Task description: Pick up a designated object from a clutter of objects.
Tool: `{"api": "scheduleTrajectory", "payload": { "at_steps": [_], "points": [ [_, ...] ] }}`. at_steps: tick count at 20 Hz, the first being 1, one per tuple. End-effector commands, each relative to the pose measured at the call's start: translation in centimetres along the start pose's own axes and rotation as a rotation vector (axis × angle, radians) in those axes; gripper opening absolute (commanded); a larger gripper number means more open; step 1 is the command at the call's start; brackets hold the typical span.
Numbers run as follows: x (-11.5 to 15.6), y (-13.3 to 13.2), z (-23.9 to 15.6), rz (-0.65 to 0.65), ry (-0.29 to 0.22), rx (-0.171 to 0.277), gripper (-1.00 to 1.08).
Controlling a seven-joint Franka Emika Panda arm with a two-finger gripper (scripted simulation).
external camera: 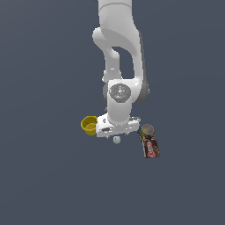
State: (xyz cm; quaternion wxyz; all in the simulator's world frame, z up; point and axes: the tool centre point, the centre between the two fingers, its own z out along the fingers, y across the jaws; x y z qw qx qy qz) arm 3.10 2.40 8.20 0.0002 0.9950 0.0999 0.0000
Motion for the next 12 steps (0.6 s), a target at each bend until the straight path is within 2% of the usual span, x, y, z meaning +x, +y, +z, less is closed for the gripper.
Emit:
{"api": "scheduleTrajectory", "payload": {
  "at_steps": [1,12],
  "points": [
    [-0.1,0.0,0.8,-0.006,0.000,0.000,1.00],
    [-0.2,0.0,2.6,-0.007,-0.001,0.001,1.00]
  ]
}}
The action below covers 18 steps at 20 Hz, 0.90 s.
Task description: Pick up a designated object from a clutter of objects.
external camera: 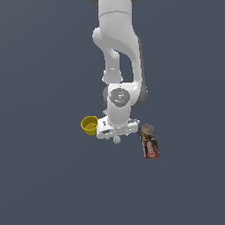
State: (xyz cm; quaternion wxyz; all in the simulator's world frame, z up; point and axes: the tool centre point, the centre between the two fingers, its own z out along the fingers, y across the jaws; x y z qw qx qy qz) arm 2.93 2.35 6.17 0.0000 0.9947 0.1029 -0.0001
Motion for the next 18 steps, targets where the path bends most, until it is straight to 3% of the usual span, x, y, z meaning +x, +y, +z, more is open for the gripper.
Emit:
{"api": "scheduleTrajectory", "payload": {
  "at_steps": [1,11,12,18],
  "points": [
    [-0.1,0.0,1.1,0.000,-0.001,0.000,1.00],
    [0.0,0.0,4.1,-0.001,0.000,0.000,1.00],
    [0.0,0.0,4.1,-0.001,0.000,0.000,-1.00],
    [0.0,0.0,4.1,-0.001,0.000,0.000,-1.00]
  ]
}}
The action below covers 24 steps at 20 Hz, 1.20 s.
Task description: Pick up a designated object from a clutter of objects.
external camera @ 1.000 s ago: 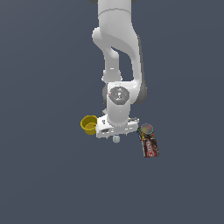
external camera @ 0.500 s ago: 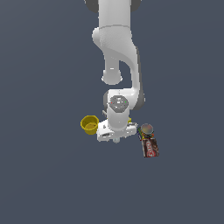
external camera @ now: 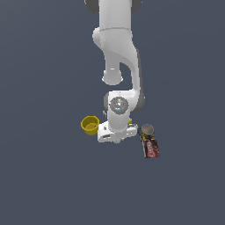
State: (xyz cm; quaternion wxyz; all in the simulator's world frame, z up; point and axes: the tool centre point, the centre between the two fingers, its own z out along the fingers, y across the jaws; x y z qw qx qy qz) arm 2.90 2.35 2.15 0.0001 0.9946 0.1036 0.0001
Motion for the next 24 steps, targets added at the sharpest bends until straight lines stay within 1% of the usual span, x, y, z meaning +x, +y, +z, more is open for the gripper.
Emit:
{"api": "scheduleTrajectory", "payload": {
  "at_steps": [1,7,13,18,24],
  "points": [
    [0.0,0.0,0.1,0.000,0.000,0.000,-1.00],
    [0.0,0.0,-0.2,0.000,0.000,0.000,-1.00],
    [-0.2,0.2,-2.1,0.000,0.000,0.000,-1.00],
    [-0.4,0.4,-5.1,0.000,0.000,0.000,-1.00],
    [-0.8,0.9,-10.6,0.000,0.000,0.000,-1.00]
  ]
}}
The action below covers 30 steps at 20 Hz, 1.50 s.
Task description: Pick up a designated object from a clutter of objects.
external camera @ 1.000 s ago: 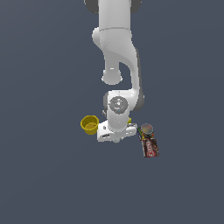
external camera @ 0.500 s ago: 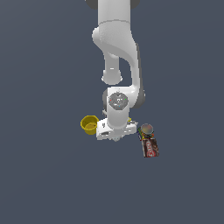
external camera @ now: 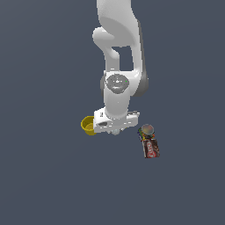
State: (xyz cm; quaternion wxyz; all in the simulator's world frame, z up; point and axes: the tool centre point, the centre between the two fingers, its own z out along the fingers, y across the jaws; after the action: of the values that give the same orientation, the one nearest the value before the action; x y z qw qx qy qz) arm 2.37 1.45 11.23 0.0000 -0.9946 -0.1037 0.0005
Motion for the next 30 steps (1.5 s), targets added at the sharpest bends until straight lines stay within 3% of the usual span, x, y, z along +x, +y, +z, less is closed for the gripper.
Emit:
{"api": "scheduleTrajectory", "payload": {
  "at_steps": [1,20,30],
  "points": [
    [-0.2,0.2,-2.6,0.000,0.001,0.000,-1.00],
    [-1.4,2.0,-23.6,0.000,0.001,0.000,-1.00],
    [-1.4,2.7,-30.6,0.000,0.001,0.000,-1.00]
  ]
}}
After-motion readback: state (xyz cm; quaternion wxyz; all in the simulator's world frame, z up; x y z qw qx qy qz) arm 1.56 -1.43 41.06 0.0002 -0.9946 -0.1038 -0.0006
